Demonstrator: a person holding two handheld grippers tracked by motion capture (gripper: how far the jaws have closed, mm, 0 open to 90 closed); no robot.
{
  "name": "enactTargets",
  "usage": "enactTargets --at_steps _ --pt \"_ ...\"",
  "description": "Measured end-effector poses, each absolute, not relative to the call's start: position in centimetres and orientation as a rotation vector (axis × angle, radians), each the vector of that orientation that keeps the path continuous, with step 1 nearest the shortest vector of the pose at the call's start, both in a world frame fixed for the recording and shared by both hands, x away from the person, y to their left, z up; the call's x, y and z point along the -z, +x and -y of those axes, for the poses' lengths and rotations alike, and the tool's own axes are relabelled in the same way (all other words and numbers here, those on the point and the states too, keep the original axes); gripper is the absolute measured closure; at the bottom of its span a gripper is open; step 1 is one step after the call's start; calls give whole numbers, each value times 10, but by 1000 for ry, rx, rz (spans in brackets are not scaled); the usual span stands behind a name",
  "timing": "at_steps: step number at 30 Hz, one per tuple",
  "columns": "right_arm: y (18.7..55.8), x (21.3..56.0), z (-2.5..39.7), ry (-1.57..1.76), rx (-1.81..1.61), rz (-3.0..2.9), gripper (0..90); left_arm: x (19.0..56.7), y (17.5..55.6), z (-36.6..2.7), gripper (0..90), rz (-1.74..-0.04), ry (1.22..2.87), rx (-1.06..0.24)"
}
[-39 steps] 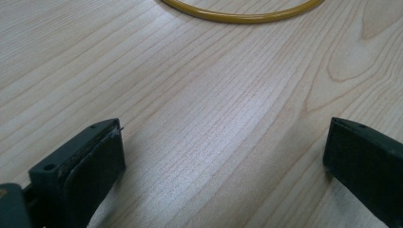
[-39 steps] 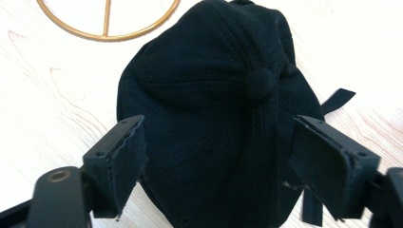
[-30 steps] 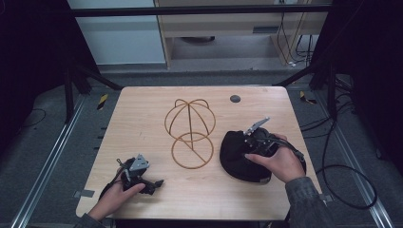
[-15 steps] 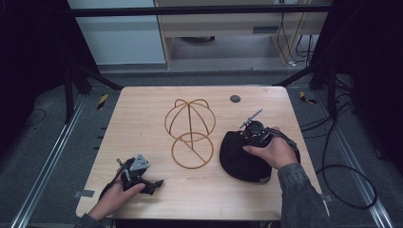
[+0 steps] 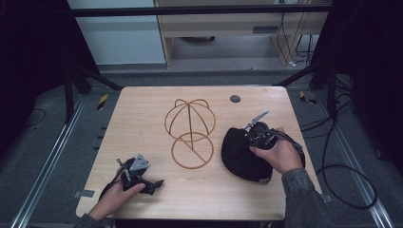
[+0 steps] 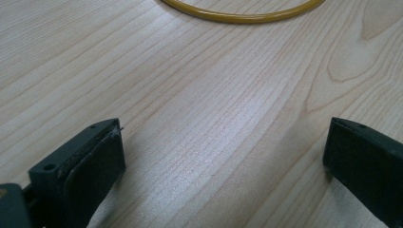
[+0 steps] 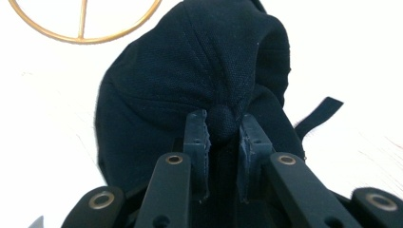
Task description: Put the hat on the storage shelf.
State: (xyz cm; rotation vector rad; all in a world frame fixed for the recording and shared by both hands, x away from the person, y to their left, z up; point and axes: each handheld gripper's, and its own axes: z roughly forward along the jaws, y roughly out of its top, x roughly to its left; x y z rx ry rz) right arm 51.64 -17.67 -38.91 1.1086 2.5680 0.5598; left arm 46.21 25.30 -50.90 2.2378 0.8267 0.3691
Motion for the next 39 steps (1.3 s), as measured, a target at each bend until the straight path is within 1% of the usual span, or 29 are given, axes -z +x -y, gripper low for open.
enactTargets --at_steps 4,10,22,27,39 --pt "510 382 182 1107 -615 -2537 775 509 462 -253 0 -828 2238 -370" --pt "494 364 197 1113 -809 -2469 776 509 462 -253 0 -828 2238 -370" --pt "488 352 211 1147 -900 -2402 777 509 462 -253 0 -827 2238 -370" --pt "487 349 211 1146 -917 -2404 778 509 462 -253 0 -828 2237 -370" --pt "483 327 207 1115 -943 -2375 779 509 462 -253 0 -827 2237 -370"
